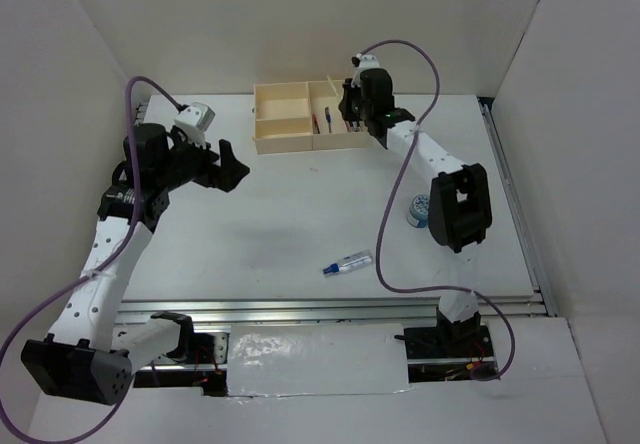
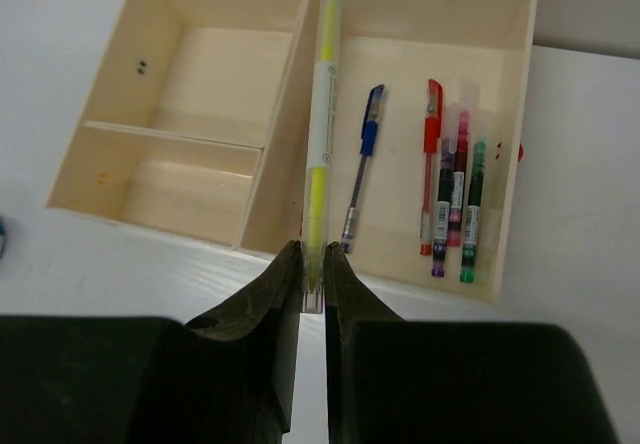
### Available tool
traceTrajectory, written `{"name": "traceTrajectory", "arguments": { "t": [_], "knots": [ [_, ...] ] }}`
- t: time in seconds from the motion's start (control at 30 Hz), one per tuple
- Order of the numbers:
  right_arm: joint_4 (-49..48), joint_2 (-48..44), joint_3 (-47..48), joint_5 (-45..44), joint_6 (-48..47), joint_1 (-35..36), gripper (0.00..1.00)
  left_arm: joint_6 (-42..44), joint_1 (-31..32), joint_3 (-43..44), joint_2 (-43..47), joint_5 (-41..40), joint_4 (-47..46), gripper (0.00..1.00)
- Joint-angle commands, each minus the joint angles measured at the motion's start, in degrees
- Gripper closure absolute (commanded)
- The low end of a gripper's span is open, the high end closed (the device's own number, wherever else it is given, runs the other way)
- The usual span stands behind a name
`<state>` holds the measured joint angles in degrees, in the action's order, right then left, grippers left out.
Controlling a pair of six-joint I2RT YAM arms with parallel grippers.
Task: Sort the stationery into containers
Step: Place the pen in the storage box.
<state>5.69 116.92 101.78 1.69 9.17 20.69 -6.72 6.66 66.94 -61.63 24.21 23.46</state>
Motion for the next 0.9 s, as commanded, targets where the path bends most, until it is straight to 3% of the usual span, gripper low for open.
{"name": "traceTrajectory", "arguments": {
  "t": [0.0, 0.17, 0.2, 0.23, 0.3, 0.33, 0.4, 0.6, 0.87],
  "knots": [
    [-8.1, 4.9, 4.7, -6.3, -0.3, 0.6, 1.0, 2.1, 0.9, -2.9, 1.5, 0.2, -1.1, 0.01],
    [-8.6, 11.4, 9.6, -7.9, 0.2, -0.4, 0.97, 3.9, 4.5, -4.2, 1.0, -1.2, -0.4, 0.01],
    [-8.7, 11.8, 9.8, -8.5, 0.3, -0.3, 0.89, 4.3, 5.1, -4.1, 0.4, -1.5, 0.3, 0.01],
    [-8.4, 12.4, 10.2, -8.2, 0.3, -0.5, 0.74, 5.1, 5.7, -3.6, -0.2, -2.0, 1.8, 0.01],
    [-7.7, 12.7, 10.8, -7.1, 0.5, -0.6, 0.58, 6.0, 7.4, -2.2, -2.4, -1.4, 3.5, 0.01],
    [-7.5, 12.5, 10.6, -6.1, 0.4, -0.9, 0.45, 9.7, 8.7, -1.7, -3.1, 0.0, 4.9, 0.01],
    [-6.1, 10.3, 10.2, -3.4, 0.5, -1.3, 0.35, 11.5, 10.3, -0.4, -5.1, 1.4, 6.0, 0.01],
    [3.7, -5.2, 6.7, 6.1, 0.4, -3.9, 0.32, 11.9, 18.7, 0.8, -10.2, -1.5, 3.9, 0.06],
    [19.0, -39.5, -10.1, 13.2, -6.4, -11.5, 0.32, 12.4, 33.9, 8.7, -27.0, -10.1, 9.8, 0.09]
  ]
}}
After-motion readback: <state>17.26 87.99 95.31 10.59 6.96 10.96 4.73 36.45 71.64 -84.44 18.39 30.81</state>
